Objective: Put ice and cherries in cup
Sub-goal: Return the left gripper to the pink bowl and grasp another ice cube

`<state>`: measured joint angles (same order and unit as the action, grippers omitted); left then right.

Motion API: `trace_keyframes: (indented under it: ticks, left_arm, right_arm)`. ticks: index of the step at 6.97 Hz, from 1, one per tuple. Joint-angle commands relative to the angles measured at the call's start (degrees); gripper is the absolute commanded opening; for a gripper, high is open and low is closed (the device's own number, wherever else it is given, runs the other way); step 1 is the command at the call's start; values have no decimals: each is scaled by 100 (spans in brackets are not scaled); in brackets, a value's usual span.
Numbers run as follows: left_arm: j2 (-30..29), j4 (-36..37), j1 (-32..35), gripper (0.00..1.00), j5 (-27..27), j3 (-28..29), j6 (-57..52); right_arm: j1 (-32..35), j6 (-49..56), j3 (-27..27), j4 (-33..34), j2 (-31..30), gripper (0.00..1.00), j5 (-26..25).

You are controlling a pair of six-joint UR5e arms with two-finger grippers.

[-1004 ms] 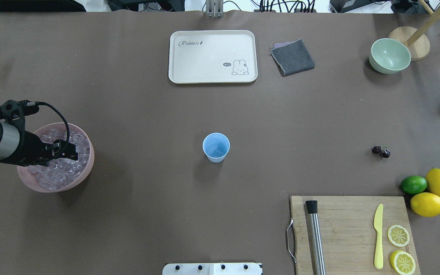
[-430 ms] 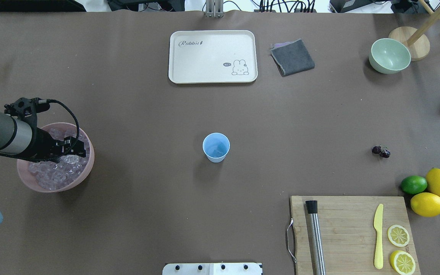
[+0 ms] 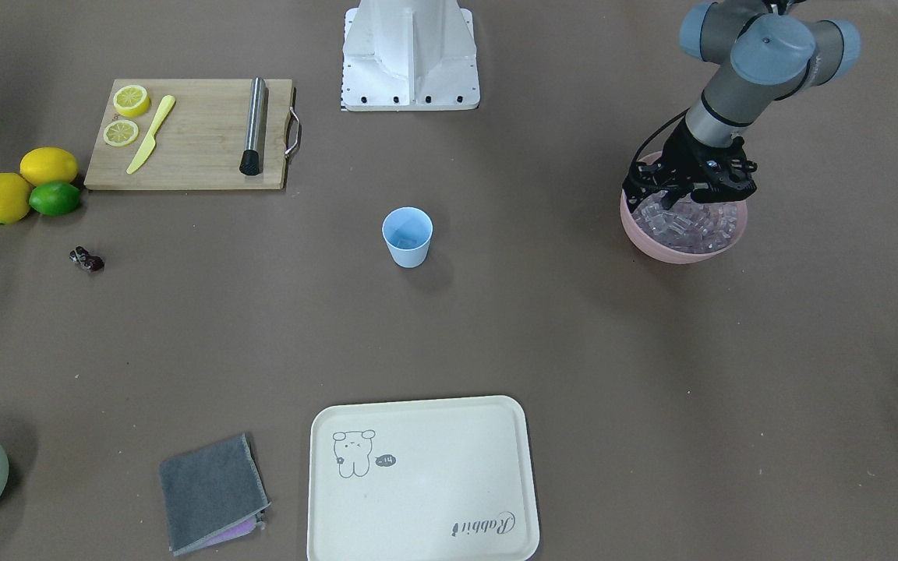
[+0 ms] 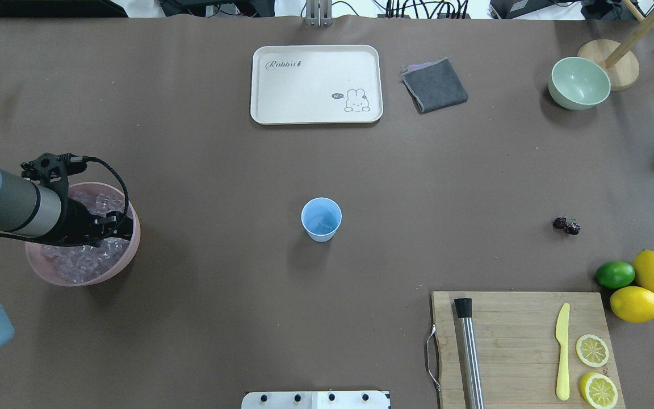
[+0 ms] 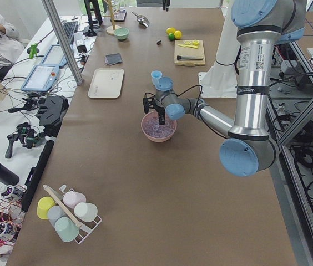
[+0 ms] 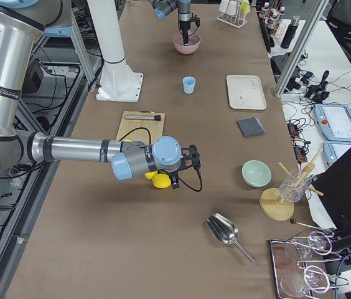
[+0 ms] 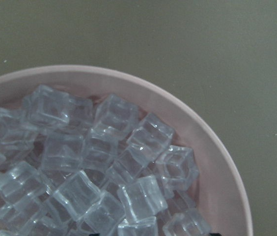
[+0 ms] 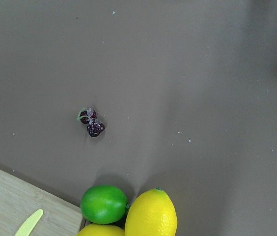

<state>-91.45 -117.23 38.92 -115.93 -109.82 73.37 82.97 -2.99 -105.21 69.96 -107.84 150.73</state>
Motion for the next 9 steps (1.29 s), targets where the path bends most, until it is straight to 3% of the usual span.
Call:
trace_keyframes:
  ticks: [1, 2, 6, 8, 9]
  left_arm:
    - [-4, 7, -16, 42, 18, -13, 11]
    - [13, 7, -16, 2, 1, -39, 11]
    - [110, 51, 132, 0, -79, -398, -24]
    - [190, 60, 553, 0, -787, -907, -33]
    - [-80, 60, 520, 0, -817, -909, 19]
  right_arm:
    - [0, 0, 0, 0, 0, 100, 0]
    - [0, 0, 0, 0, 0, 100, 0]
    - [0, -9, 9, -227, -167, 100, 35]
    - [0, -9, 9, -228, -167, 100, 44]
    - [0, -9, 0, -237, -167, 100, 44]
